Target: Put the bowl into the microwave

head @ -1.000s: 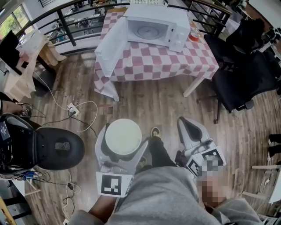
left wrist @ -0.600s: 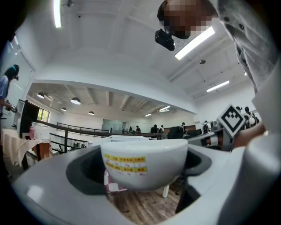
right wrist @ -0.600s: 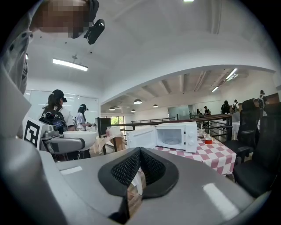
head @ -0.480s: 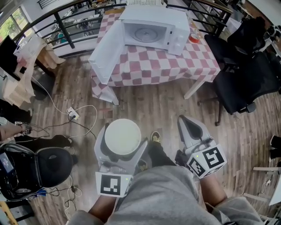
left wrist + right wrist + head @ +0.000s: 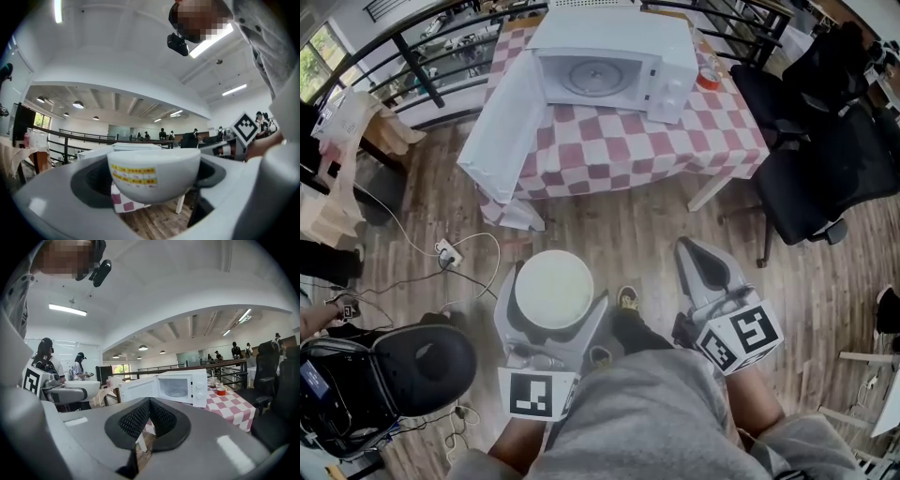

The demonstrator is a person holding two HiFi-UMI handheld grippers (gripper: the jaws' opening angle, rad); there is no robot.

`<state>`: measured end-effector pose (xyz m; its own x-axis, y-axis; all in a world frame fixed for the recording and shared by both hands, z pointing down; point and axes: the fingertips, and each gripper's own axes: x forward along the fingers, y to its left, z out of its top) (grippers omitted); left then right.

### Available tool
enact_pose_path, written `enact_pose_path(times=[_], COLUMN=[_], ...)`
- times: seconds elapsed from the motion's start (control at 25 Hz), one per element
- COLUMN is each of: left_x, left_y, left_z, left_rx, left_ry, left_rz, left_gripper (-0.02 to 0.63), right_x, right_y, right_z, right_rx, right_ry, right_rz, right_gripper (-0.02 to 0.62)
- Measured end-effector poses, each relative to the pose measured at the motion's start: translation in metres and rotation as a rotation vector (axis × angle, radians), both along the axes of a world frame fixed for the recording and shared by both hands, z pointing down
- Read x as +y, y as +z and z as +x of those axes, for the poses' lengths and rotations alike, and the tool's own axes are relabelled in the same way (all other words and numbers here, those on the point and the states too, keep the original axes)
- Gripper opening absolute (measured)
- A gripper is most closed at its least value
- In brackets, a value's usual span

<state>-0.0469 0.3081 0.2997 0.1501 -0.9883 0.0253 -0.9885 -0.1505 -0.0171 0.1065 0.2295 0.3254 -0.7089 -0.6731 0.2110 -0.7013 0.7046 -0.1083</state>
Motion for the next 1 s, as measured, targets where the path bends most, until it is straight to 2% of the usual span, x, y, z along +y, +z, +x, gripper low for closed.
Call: enact_pose_path(times=[0.36, 0.52, 1.0], left_x=[-0.057, -0.079, -0.122], left_y=[-0.003, -0.007, -0.008], left_z=[0.002, 0.004, 0.019], left_rx=[-0.005, -0.025, -0.037], left_ry=[-0.031, -0.048, -0.07], left_rz=[-0.024, -0.008, -0.013], left_gripper=[0.505, 0.505, 0.505], right_x=[-0.061, -0.082, -0.129], right_y=[0.0, 0.0, 0.0], right_z=[-0.002, -0.002, 0.005], right_rx=[-0.015, -0.025, -0.052], right_ry=[-0.033, -0.056, -0.094], right_rz=[-0.016, -0.017, -0.011], right_gripper=[-0.002, -0.002, -0.002])
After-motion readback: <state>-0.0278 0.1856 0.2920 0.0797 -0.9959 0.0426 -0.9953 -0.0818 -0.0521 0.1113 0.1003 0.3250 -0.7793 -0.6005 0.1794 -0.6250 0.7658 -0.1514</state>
